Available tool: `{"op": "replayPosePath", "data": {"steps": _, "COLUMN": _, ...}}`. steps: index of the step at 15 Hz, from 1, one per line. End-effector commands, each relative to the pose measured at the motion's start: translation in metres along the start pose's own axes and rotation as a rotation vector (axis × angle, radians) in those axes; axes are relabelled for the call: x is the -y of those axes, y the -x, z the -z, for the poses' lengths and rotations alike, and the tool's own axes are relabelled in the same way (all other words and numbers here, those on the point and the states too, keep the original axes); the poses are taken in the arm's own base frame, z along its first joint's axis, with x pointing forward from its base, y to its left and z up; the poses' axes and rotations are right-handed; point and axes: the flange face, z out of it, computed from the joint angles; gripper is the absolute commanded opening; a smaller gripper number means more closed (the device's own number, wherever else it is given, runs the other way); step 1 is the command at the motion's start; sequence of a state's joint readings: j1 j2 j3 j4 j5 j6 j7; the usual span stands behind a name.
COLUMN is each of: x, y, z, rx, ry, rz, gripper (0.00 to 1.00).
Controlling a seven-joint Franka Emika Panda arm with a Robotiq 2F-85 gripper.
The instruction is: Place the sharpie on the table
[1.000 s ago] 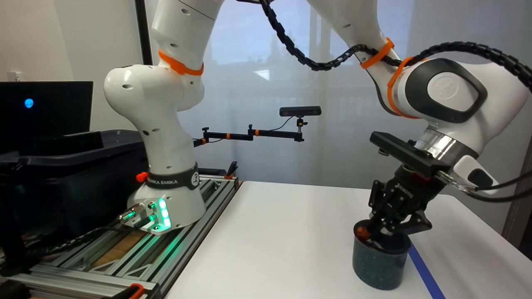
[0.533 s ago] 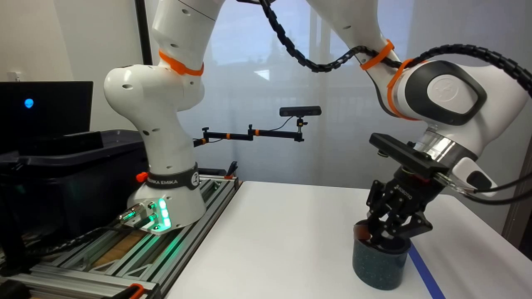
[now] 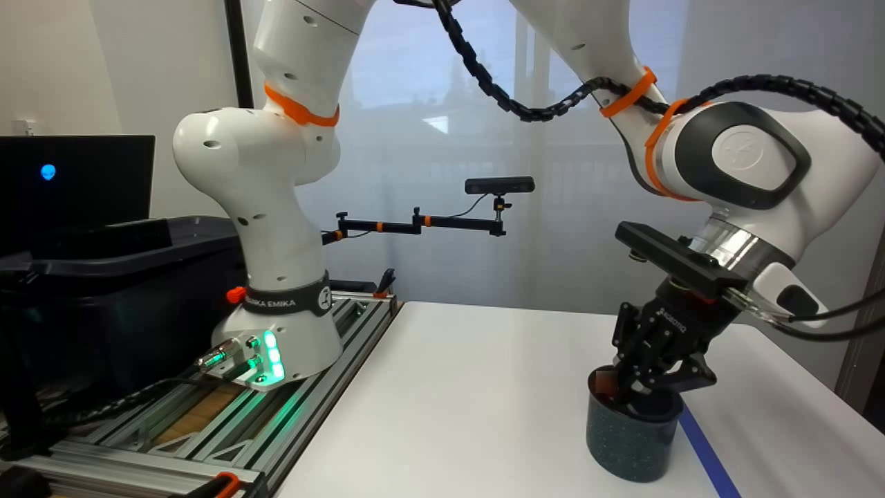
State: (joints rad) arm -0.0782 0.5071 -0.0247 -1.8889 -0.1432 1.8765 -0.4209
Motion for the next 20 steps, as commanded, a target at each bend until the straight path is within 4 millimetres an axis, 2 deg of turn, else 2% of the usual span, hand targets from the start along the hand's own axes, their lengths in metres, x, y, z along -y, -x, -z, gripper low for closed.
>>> {"op": "replayPosePath", "data": {"steps": 1, "x": 0.008, "y": 0.019, "z": 0.031, "rx": -0.004, "ry": -0.002, "rz": 0.048, "gripper": 0.05}}
{"op": "replayPosePath", "data": {"steps": 6, "x": 0.011, "y": 0.063, "z": 0.070, "rx": -0.043, "ry": 0.019, "rz": 0.050, "gripper": 0.05}}
{"op": "replayPosePath", "data": {"steps": 7, "x": 0.011, "y": 0.075, "z": 0.074, "rx": -0.063, "ry": 0.019, "rz": 0.048, "gripper": 0.05}}
{"op": "replayPosePath", "data": {"steps": 10, "x": 0.002, "y": 0.098, "z": 0.079, "rx": -0.156, "ry": 0.167, "rz": -0.028, "gripper": 0.05}}
{"op": "replayPosePath", "data": {"steps": 14, "x": -0.020, "y": 0.115, "z": 0.058, "rx": -0.257, "ry": 0.310, "rz": -0.121, "gripper": 0.05}}
{"op": "replayPosePath", "data": {"steps": 20, "x": -0.044, "y": 0.120, "z": -0.011, "rx": -0.407, "ry": 0.225, "rz": -0.181, "gripper": 0.05}}
